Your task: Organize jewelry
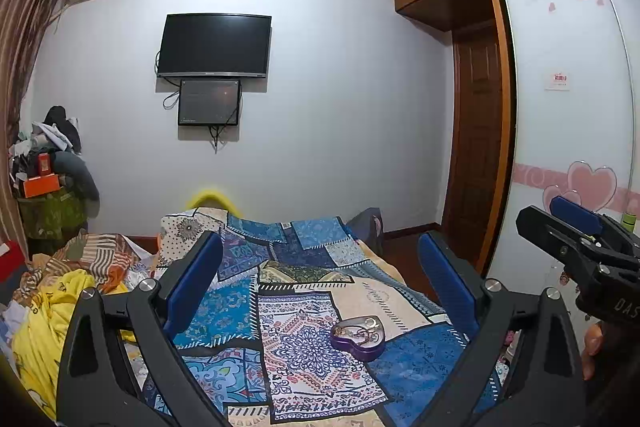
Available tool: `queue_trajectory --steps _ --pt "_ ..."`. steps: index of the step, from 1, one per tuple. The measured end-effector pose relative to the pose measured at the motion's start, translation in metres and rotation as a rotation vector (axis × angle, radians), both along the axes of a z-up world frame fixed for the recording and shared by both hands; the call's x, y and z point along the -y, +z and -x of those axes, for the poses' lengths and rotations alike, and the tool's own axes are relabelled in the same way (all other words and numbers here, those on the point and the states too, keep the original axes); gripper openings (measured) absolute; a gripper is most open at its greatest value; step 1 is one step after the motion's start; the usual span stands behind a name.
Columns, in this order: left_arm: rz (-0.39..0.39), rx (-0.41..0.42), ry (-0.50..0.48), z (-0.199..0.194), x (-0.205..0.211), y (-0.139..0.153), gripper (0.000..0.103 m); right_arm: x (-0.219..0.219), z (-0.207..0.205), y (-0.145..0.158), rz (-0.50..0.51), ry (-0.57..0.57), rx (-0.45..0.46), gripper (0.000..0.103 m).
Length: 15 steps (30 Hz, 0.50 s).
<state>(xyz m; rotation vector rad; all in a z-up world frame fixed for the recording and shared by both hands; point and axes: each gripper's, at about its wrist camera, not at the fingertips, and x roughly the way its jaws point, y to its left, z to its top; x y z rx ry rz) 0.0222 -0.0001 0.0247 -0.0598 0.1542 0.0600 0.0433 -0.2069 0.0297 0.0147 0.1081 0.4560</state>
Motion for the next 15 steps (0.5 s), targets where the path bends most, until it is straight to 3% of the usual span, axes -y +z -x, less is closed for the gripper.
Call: queue_trajectory --steps 15 --pt "-0.001 -0.007 -0.001 -0.0031 0.0017 -0.0008 0.099 0.0026 0.0000 0.0011 0.002 -0.002 -0.010 0.085"
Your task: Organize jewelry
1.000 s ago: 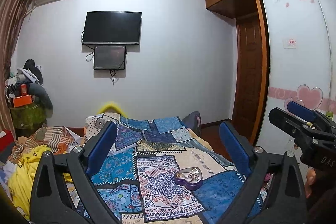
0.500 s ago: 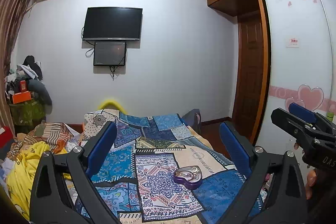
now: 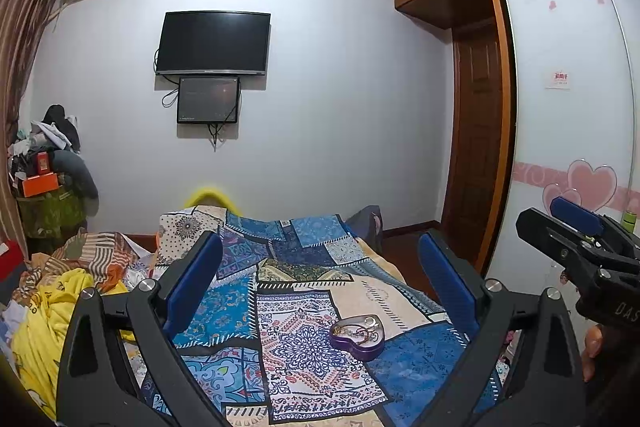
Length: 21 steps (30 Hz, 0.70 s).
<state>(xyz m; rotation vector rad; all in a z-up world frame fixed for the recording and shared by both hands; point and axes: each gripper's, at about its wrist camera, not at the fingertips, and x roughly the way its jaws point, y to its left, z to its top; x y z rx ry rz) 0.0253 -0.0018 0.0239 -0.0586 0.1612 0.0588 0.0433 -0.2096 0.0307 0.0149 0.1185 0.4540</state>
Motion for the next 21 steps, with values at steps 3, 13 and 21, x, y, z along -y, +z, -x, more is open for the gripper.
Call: queue_trajectory --steps 3,13,21 --pt "-0.003 0.000 -0.001 -0.0004 0.0006 -0.0007 0.099 -0.0006 0.0001 -0.0009 0.001 0.002 -0.003 0.085" --pt "-0.002 -0.006 0.002 -0.0025 0.0014 -0.0017 0.099 -0.0023 0.0000 -0.0024 0.008 0.007 -0.010 0.085" --pt "-0.006 -0.010 0.002 -0.0034 0.0026 -0.0033 0.099 -0.0024 -0.0009 -0.0028 0.009 0.009 -0.021 0.085"
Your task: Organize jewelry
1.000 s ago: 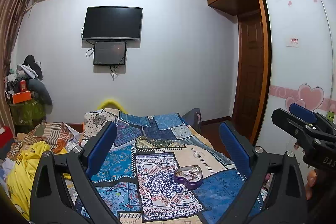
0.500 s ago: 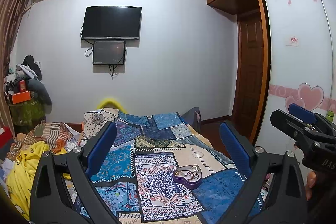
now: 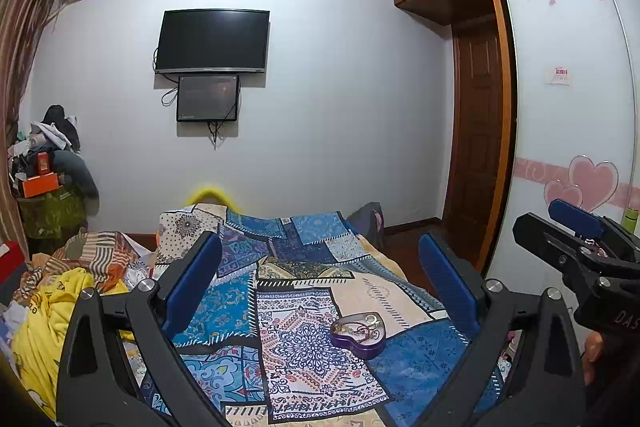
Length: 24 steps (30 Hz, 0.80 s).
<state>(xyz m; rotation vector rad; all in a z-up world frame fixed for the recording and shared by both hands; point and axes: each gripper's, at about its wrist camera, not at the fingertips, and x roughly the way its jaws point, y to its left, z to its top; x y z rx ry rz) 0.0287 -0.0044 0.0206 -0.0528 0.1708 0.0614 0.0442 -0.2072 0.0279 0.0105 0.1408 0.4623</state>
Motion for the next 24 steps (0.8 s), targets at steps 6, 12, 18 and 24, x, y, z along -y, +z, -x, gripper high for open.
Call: queue_trajectory --steps 6,12,18,24 --pt "-0.002 0.000 0.000 -0.0004 0.0001 -0.0004 0.099 0.0003 -0.0012 0.0007 0.002 0.000 -0.005 0.085" --pt "-0.008 -0.001 -0.022 -0.0024 0.0020 -0.0009 0.099 0.0012 -0.0029 0.0009 -0.002 -0.001 -0.007 0.085" --pt "-0.014 0.002 -0.024 -0.0018 0.0043 -0.0009 0.099 0.0015 -0.0035 0.0008 -0.001 -0.002 -0.008 0.085" --pt "-0.002 -0.004 -0.024 -0.0028 0.0021 -0.0013 0.099 0.0027 -0.0048 -0.0002 -0.003 0.000 -0.014 0.085"
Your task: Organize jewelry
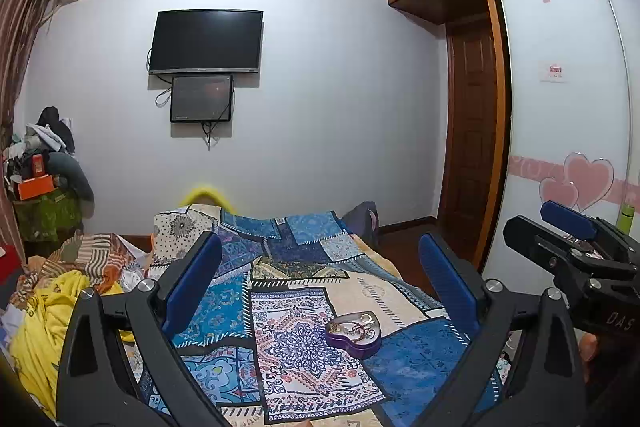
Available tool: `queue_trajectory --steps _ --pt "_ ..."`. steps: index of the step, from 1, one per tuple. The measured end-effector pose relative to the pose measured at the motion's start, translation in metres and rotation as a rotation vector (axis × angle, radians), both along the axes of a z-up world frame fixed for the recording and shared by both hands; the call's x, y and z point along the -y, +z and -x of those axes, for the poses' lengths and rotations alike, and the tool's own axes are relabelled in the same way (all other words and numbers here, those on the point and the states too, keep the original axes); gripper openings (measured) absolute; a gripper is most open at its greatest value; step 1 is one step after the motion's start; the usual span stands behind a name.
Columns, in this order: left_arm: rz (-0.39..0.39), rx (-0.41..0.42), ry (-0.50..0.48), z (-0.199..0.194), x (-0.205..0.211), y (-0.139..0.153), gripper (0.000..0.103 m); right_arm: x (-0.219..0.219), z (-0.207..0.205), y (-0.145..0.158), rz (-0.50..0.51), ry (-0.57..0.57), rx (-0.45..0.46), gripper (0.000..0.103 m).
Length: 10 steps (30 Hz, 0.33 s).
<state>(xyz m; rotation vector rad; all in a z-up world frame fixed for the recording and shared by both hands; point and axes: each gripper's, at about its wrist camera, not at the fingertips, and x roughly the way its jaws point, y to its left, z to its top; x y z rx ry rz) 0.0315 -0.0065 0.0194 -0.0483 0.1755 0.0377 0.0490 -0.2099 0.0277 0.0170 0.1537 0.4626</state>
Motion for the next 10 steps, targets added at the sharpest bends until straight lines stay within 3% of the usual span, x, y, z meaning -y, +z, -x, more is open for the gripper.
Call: queue_trajectory --steps 10 --pt "0.004 -0.008 0.005 -0.0028 -0.0014 -0.0028 0.100 -0.0006 -0.0009 -0.0025 0.000 -0.002 -0.012 0.085"
